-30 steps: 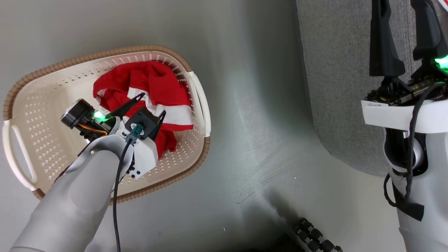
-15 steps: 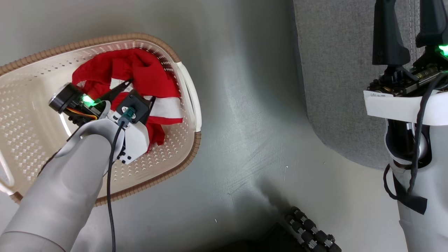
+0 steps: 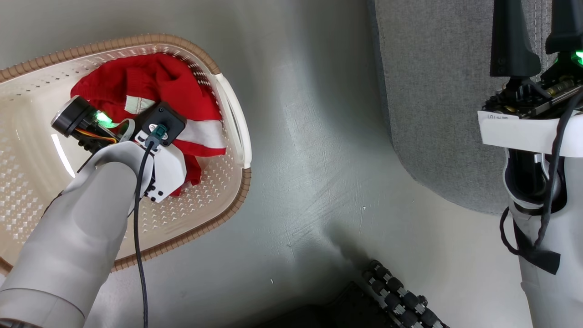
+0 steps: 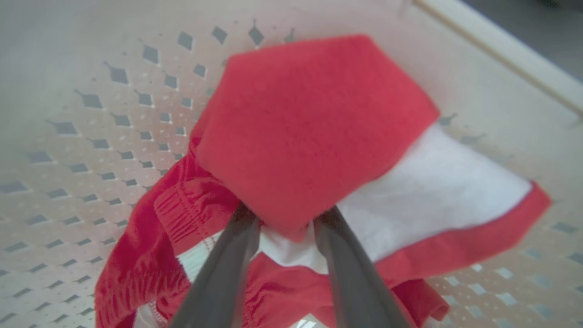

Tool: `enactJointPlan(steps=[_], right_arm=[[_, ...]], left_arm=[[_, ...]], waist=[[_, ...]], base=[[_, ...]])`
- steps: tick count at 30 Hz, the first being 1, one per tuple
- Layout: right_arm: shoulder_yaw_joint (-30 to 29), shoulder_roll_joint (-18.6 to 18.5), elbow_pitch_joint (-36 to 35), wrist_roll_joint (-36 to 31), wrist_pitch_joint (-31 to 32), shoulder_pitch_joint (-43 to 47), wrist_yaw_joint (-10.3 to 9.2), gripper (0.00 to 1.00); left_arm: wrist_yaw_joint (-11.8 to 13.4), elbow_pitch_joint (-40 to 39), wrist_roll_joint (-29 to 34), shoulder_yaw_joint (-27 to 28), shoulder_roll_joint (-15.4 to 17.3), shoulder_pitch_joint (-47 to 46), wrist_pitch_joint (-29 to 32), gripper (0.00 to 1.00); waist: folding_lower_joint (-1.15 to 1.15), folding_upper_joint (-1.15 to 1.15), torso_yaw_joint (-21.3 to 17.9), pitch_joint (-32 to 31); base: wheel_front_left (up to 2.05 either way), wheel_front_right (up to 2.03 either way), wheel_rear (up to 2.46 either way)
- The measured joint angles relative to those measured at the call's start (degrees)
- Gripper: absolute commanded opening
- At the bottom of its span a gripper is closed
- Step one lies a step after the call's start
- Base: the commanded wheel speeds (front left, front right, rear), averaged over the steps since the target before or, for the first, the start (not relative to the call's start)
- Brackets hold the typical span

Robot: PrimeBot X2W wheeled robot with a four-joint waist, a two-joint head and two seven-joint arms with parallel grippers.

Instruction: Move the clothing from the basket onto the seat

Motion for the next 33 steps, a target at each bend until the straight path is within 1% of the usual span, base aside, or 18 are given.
enactJointPlan(steps=[15,23,33], right_arm=[[-1.97,0.0,1.05,0.14,-0.23,-1.24,0.0,1.0],[-3.49,-0.01,2.13,-0.18,-0.23,-2.15,0.0,1.0],[-6.14,0.0,5.13,-1.43,-0.23,-1.67,0.0,1.0]], left_arm=[[0.04,0.87,-0.88,1.07,-0.4,-0.02,-4.95,0.0],[0.82,-0.71,-3.27,2.71,-1.41,0.57,-6.81,0.0],[2.9,-5.47,-6.86,6.02,-2.52,4.59,-8.1,0.0]], waist=[[0.0,0.0,1.61,-0.9],[0.0,0.0,2.89,-2.41],[0.0,0.0,4.7,-5.8]], base=[[0.0,0.0,0.0],[0.0,0.0,0.0],[0.0,0.0,0.0]])
